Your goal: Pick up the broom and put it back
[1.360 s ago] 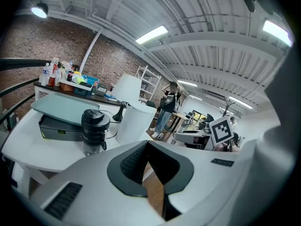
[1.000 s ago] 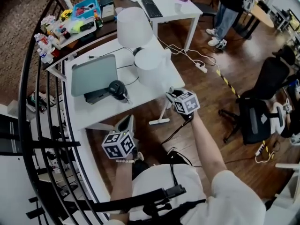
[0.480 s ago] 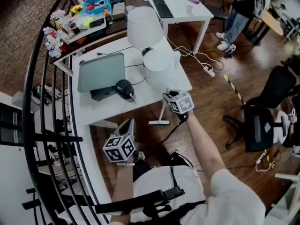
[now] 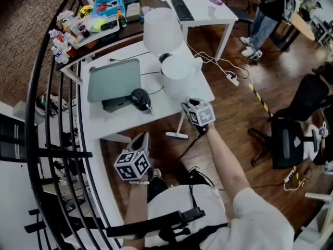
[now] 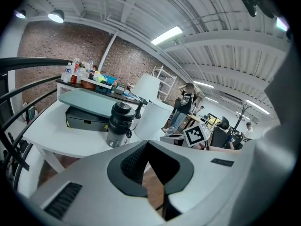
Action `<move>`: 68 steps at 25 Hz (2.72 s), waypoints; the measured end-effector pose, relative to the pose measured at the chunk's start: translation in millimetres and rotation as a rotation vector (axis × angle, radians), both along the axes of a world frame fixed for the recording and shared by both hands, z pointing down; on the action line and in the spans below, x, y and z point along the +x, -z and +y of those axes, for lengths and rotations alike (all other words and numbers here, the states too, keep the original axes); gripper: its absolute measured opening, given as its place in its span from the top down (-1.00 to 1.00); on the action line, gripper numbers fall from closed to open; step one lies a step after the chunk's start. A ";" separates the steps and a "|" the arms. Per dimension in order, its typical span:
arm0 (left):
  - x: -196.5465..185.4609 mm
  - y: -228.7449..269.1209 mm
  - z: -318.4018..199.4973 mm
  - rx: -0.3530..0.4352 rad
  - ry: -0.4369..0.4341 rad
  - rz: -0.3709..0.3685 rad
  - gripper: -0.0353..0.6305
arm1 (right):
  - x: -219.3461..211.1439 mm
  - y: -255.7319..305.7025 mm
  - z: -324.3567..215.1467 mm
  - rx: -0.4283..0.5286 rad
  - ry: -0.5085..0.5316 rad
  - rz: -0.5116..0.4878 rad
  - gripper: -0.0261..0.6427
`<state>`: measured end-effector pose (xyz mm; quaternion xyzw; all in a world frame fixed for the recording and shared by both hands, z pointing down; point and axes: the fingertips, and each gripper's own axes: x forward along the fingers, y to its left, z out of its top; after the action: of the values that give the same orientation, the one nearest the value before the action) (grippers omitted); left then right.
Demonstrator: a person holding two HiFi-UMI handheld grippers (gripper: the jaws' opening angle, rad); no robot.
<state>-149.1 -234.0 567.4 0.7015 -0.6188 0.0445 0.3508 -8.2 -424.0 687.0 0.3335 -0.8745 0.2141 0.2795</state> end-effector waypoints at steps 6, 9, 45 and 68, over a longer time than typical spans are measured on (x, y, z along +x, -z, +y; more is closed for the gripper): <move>3.9 -1.5 -2.4 0.004 -0.018 0.010 0.93 | -0.9 0.4 4.2 -0.004 0.000 0.008 0.23; 3.9 -1.2 -2.8 0.005 -0.024 0.015 0.93 | 0.6 1.3 8.4 -0.004 -0.008 0.012 0.19; 36.8 14.9 64.6 0.115 -0.400 0.143 0.93 | 87.3 89.3 276.5 0.029 -0.632 -0.316 0.88; 143.5 66.8 288.6 0.163 -0.374 -0.056 0.93 | 179.0 167.4 472.3 0.118 -0.523 -0.494 0.88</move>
<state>-5.6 54.6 500.6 0.8287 -0.4888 0.0781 0.2613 170.8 48.3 519.6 0.4995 -0.8117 0.3018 -0.0241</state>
